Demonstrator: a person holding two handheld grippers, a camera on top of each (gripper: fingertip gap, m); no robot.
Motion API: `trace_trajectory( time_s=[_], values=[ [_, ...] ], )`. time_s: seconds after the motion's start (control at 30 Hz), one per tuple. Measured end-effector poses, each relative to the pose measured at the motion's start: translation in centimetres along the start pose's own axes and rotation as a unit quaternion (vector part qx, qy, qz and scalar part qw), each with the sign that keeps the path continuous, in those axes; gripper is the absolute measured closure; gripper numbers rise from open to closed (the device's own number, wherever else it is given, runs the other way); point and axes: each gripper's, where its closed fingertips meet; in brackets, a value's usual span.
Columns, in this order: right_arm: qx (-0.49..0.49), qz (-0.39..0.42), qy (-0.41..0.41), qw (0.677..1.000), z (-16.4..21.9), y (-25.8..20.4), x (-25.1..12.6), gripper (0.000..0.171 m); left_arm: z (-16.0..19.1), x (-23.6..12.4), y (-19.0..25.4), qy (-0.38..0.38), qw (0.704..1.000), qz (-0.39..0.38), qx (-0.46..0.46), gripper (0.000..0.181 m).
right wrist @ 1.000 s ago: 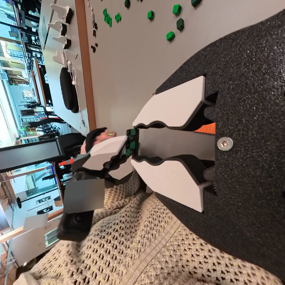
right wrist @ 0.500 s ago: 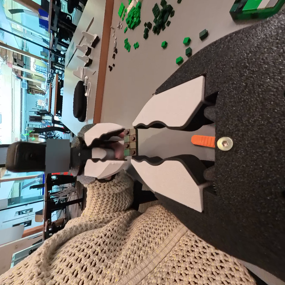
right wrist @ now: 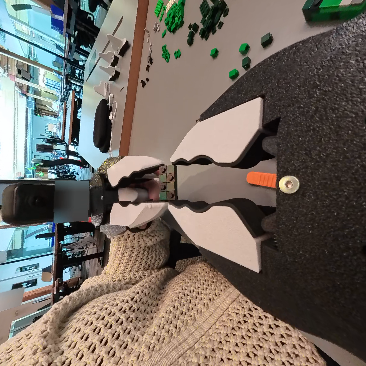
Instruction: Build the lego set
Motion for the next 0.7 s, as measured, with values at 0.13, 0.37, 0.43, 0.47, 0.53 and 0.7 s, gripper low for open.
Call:
trace_trajectory(
  time_s=[0.13, 0.37, 0.43, 0.47, 0.53, 0.7],
  values=[
    [-0.001, -0.001, -0.001, 1.000, 0.0, 0.0, 0.0, 0.139, 0.1, 0.0, 0.0, 0.000, 1.000, 0.005, -0.004, 0.148],
    [0.005, 0.024, -0.016, 1.000, 0.3, 0.8, -0.3, 0.136, 0.1, -0.1, -0.6, 0.000, 0.999, -0.022, 0.022, 0.148],
    [0.049, 0.050, -0.074, 0.995, 2.1, 2.0, -1.2, 0.136, 0.3, -0.2, -1.0, -0.007, 0.999, -0.039, 0.036, 0.148],
    [0.076, 0.071, -0.127, 0.986, 3.8, 2.8, -1.7, 0.135, 0.4, -0.3, -1.1, -0.012, 0.998, -0.046, 0.043, 0.148],
    [0.086, 0.122, -0.216, 0.965, 6.9, 4.2, -3.1, 0.130, 0.8, -0.4, -1.4, -0.023, 0.997, -0.058, 0.055, 0.148],
    [0.103, 0.158, -0.269, 0.945, 8.7, 5.0, -3.9, 0.119, 1.2, -0.4, -2.0, -0.034, 0.995, -0.074, 0.064, 0.148]
  ],
)
Point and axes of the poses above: each gripper's, where its closed fingertips meet, x out along the fingers, z out of its underside, y = z × x across the jaws, and after that the axes turned 4 degrees about -y, right-handed
